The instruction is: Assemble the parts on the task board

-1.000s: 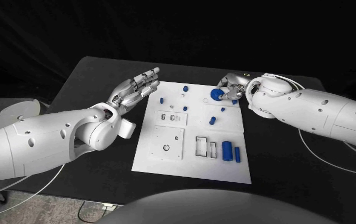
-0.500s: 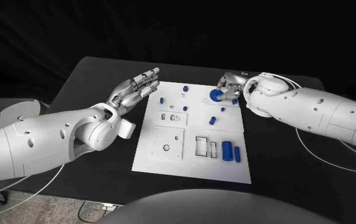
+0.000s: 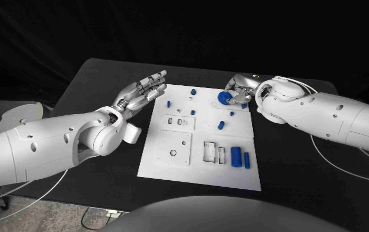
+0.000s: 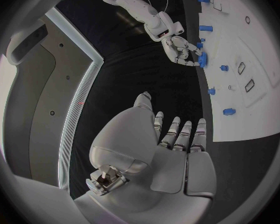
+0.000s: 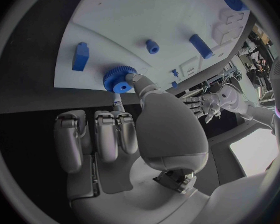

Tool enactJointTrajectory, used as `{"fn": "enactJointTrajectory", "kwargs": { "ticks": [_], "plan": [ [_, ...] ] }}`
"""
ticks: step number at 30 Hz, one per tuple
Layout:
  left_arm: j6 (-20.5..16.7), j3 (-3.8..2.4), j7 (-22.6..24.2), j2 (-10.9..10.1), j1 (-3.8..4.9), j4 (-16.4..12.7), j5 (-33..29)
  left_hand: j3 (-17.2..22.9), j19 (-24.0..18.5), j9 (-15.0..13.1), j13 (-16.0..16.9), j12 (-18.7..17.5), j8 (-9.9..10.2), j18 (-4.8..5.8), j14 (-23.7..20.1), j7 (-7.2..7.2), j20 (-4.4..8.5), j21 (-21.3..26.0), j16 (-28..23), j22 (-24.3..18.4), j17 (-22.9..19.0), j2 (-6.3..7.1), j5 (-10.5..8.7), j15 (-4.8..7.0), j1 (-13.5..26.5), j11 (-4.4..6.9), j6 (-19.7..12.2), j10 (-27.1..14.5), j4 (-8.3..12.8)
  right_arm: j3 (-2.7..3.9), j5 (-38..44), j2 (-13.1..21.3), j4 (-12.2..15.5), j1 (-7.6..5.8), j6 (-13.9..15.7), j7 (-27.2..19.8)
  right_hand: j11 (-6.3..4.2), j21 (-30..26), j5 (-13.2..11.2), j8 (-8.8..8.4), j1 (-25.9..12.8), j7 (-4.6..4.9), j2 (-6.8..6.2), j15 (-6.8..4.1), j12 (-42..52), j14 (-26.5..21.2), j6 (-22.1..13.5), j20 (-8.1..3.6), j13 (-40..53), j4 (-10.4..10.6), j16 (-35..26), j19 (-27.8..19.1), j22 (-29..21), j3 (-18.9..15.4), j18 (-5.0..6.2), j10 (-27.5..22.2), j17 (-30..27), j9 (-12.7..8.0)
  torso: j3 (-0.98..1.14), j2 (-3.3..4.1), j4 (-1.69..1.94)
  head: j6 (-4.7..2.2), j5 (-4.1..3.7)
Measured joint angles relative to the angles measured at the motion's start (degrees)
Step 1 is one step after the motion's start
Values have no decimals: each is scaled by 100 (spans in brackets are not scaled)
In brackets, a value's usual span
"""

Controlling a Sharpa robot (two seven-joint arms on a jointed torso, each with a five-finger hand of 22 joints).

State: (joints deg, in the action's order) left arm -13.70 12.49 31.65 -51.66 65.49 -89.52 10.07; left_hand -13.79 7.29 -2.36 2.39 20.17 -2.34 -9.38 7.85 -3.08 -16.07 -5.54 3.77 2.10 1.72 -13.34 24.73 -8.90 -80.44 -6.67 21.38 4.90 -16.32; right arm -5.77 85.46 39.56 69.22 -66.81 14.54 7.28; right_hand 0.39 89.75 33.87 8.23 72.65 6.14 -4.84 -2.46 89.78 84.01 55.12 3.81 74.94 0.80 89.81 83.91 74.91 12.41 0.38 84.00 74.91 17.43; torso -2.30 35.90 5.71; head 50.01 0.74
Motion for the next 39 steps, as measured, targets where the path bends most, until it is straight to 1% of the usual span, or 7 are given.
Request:
{"fn": "enactJointTrajectory", "kwargs": {
  "ticks": [5,9,12,15,22,30,39],
  "plan": [
    [6,0,-5,-2,-2,-1,-16,0,0,0,0,0,0,0,0,0,0,0,0,0,0,0,0,0,0,0,0,0,0,11,-79,103,270,-174,73,-30,39,0,301,0,-105,0,-15,0,0,0,0,21,-1,66,0,21,0,66,0,-1,0,0,-4,0,-3,0,-28],
    [8,0,-9,-5,-2,-3,-29,0,21,0,5,0,0,1,0,0,-21,0,0,0,1,0,0,0,0,-1,0,1,0,12,-147,77,395,-250,91,-38,80,0,356,-1,-210,0,-27,34,0,-7,1,23,-1,100,0,18,-1,99,0,0,2,0,-8,0,-7,0,-33],
    [9,0,-13,-3,-3,-5,-41,0,21,0,7,0,0,1,0,0,-21,0,0,0,6,0,0,0,0,-21,0,21,0,12,-159,-25,439,-266,69,-39,81,0,376,-59,-218,39,-24,40,0,0,39,41,-1,136,0,0,-1,135,0,0,4,0,-8,1,-4,0,-15],
    [10,0,-17,-3,-3,-9,-49,0,21,0,6,24,0,1,0,0,-21,0,0,0,6,0,0,0,0,-21,0,21,0,10,-154,-142,449,-275,28,-40,81,0,376,-72,-278,40,-38,40,0,0,40,41,-1,152,0,0,-1,152,0,0,4,0,0,1,7,0,-12],
    [6,0,-28,-41,-3,-38,-62,0,21,0,11,27,0,1,20,0,-21,0,23,0,6,0,0,-20,0,-21,0,21,0,10,-86,-659,196,-277,-102,-39,84,0,376,-136,-300,62,-47,40,0,0,62,41,-2,176,0,0,0,175,0,3,4,0,11,-2,26,0,8],
    [-1,1,-35,-45,-3,-75,-75,0,21,0,11,27,0,0,20,4,-21,0,23,0,5,0,0,-20,0,-21,4,21,0,14,9,-1200,-272,-194,-210,-34,85,0,376,-184,-308,91,-54,40,0,0,91,61,-2,177,0,21,4,176,0,4,3,0,18,7,83,0,-21],
    [-4,1,-41,-45,-3,-98,-81,0,21,0,10,26,0,1,20,21,-21,0,23,0,5,0,0,-20,0,-41,22,42,0,14,125,-1502,-528,-92,-270,-35,85,0,328,-220,-314,91,-61,40,0,0,92,61,-2,166,0,21,3,219,0,4,2,0,19,15,109,-1,-25]
  ]
}}
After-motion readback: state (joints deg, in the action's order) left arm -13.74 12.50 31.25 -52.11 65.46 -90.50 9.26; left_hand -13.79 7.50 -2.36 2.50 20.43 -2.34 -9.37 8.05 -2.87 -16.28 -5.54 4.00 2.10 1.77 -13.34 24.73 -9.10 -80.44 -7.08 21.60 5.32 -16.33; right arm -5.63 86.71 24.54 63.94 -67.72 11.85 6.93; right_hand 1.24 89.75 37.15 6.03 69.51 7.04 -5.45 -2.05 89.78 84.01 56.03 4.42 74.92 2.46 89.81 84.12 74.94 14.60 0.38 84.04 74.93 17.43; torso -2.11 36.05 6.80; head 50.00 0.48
